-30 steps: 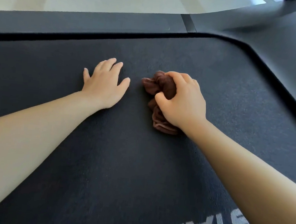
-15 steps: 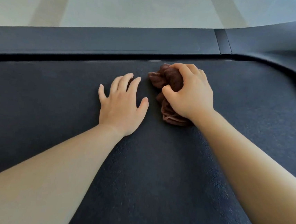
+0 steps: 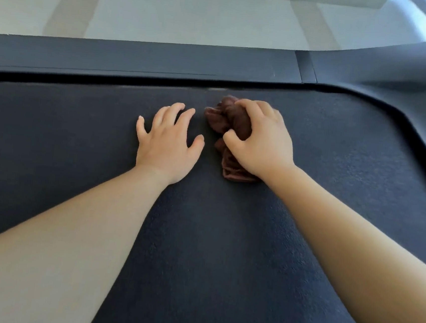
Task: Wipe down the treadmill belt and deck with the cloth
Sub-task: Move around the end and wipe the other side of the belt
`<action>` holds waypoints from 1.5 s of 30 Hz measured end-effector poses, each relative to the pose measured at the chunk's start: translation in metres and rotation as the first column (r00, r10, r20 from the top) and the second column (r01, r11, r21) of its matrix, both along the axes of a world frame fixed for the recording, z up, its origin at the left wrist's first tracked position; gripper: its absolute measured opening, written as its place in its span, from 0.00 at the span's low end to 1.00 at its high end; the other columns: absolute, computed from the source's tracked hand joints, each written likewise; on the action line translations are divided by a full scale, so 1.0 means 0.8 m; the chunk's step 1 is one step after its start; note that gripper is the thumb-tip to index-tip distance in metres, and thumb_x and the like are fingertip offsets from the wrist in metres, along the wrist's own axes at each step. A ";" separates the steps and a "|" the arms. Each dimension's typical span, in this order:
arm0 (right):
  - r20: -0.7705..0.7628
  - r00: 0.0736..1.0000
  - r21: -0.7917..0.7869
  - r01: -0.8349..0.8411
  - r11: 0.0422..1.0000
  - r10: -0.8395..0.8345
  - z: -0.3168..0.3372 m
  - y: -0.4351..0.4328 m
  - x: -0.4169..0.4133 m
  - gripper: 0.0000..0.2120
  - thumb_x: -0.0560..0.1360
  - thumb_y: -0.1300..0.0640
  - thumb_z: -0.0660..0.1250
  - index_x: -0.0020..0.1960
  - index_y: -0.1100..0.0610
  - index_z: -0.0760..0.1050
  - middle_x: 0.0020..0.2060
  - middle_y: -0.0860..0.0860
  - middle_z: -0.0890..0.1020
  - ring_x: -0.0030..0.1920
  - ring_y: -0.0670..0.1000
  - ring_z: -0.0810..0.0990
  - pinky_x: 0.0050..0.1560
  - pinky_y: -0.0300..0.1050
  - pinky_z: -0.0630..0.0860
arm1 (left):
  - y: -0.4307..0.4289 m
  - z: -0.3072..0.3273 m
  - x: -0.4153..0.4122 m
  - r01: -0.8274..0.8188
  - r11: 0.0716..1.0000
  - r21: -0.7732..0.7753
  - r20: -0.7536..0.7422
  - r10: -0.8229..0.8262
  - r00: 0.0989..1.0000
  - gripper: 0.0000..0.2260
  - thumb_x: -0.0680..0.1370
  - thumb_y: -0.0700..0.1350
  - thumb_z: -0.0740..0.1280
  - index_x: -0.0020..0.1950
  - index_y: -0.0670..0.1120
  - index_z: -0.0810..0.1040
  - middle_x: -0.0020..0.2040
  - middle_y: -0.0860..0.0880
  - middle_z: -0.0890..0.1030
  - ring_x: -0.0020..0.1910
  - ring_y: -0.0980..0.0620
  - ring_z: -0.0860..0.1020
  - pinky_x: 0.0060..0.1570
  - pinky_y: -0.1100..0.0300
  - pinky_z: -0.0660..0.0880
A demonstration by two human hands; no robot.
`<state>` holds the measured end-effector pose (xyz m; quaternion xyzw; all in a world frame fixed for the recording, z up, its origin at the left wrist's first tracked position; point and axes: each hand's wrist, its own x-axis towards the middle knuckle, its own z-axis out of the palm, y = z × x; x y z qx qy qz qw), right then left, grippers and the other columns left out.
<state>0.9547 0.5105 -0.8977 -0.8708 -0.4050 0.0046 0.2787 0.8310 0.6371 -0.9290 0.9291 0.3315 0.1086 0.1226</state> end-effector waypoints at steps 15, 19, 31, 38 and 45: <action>0.007 0.959 0.015 0.284 0.959 -0.284 0.000 -0.231 -0.160 0.25 0.69 0.45 0.63 0.65 0.51 0.72 0.62 0.48 0.75 0.62 0.49 0.67 0.58 0.45 0.68 | -0.181 0.020 -0.108 0.422 0.905 -0.059 -0.154 -0.426 0.891 0.29 0.77 0.59 0.52 0.76 0.51 0.54 0.78 0.52 0.51 0.76 0.52 0.47 0.71 0.42 0.44; -0.038 0.938 0.005 0.344 0.939 -0.344 0.005 -0.200 -0.123 0.24 0.70 0.47 0.65 0.66 0.49 0.71 0.63 0.46 0.74 0.64 0.51 0.68 0.56 0.46 0.69 | -0.184 0.015 -0.112 0.415 0.910 -0.001 -0.177 -0.408 0.896 0.30 0.76 0.60 0.51 0.76 0.50 0.55 0.78 0.51 0.52 0.76 0.51 0.48 0.72 0.42 0.45; -0.004 0.957 0.011 0.290 0.957 -0.290 0.002 -0.224 -0.140 0.25 0.70 0.47 0.65 0.65 0.52 0.73 0.63 0.49 0.74 0.64 0.52 0.68 0.62 0.48 0.67 | -0.163 0.020 -0.078 0.450 0.892 -0.044 -0.130 -0.451 0.883 0.27 0.77 0.58 0.52 0.75 0.54 0.57 0.77 0.53 0.53 0.76 0.53 0.50 0.71 0.41 0.46; -0.010 0.969 0.031 0.248 0.968 -0.248 0.000 -0.162 -0.035 0.23 0.71 0.45 0.64 0.65 0.48 0.71 0.61 0.45 0.74 0.62 0.50 0.69 0.56 0.47 0.70 | -0.100 0.016 0.058 0.158 0.985 -0.076 -0.101 -0.165 0.981 0.24 0.80 0.56 0.51 0.75 0.52 0.57 0.77 0.51 0.54 0.76 0.50 0.50 0.72 0.43 0.46; -0.006 0.986 0.045 0.166 0.985 -0.166 -0.006 -0.096 0.055 0.24 0.70 0.45 0.64 0.65 0.48 0.71 0.62 0.46 0.74 0.63 0.51 0.69 0.55 0.47 0.71 | -0.095 0.007 0.076 0.077 0.997 0.021 -0.040 -0.076 0.996 0.24 0.79 0.56 0.54 0.74 0.53 0.59 0.76 0.51 0.57 0.75 0.50 0.52 0.72 0.43 0.48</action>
